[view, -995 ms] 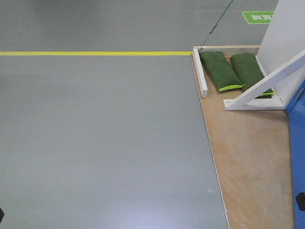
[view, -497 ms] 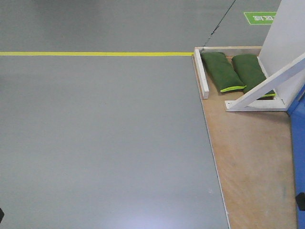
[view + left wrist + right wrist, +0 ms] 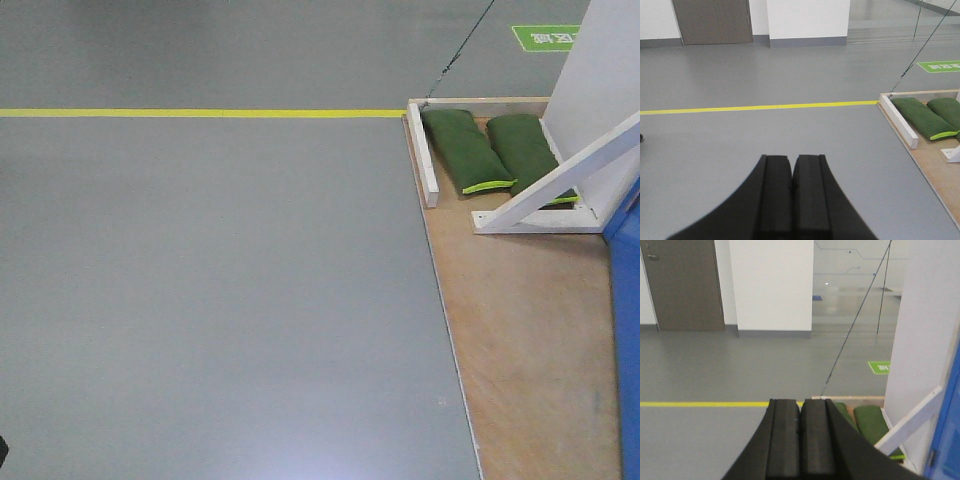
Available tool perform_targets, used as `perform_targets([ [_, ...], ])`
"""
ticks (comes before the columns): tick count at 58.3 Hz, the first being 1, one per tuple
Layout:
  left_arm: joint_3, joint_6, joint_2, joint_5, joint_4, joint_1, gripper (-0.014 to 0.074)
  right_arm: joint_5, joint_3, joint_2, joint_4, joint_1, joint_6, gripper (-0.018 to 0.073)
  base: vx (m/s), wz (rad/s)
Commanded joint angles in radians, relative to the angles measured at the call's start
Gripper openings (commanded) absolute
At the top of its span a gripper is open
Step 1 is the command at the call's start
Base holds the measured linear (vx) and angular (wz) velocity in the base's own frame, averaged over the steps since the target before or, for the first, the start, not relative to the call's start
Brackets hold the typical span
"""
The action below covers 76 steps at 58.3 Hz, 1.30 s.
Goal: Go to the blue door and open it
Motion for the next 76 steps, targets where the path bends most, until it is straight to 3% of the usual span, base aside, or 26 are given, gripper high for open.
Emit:
perform_targets([
  [1, -0.026, -0.001, -0.012, -0.083, -0.006, 0.000, 0.0073, -0.070, -0.231, 0.146, 0.022, -0.004, -0.007, 0.0012, 0.00, 0.00],
  [13, -0.026, -0.001, -0.012, -0.083, -0.006, 0.000, 0.0073, -0.226, -0.492, 0.315, 0.029, -0.004, -0.007, 0.0012, 0.00, 0.00],
  [28, -0.026, -0.001, -0.012, -0.083, -0.006, 0.000, 0.0073, -0.504, -0.515, 0.374, 0.028, -0.004, -0.007, 0.0012, 0.00, 0.00],
  [33, -0.026, -0.001, -0.012, -0.083, -0.006, 0.000, 0.0073, -0.571, -0.516, 0.396, -0.026, -0.043, -0.007, 0.0012, 0.00, 0.00],
  [38, -0.026, -0.001, -0.012, -0.083, -0.006, 0.000, 0.0073, -0.632, -0.516, 0.419, -0.138, -0.144, -0.007, 0.0012, 0.00, 0.00],
  [41, -0.026, -0.001, -0.012, -0.083, -0.006, 0.000, 0.0073, -0.666, -0.516, 0.433, -0.212, -0.243, -0.007, 0.0012, 0.00, 0.00],
  [50, -0.026, -0.001, -0.012, -0.083, -0.006, 0.000, 0.0073, -0.755, -0.516, 0.453, -0.220, -0.504, -0.007, 0.0012, 0.00, 0.00],
  [60, -0.026, -0.001, -0.012, -0.083, -0.006, 0.000, 0.0073, -0.850, -0.516, 0.471, -0.098, -0.805, -0.007, 0.0012, 0.00, 0.00],
  [76, -0.026, -0.001, -0.012, -0.083, -0.006, 0.000, 0.0073, -0.947, -0.516, 0.504, 0.263, -1.228, -0.006, 0.0012, 0.00, 0.00],
])
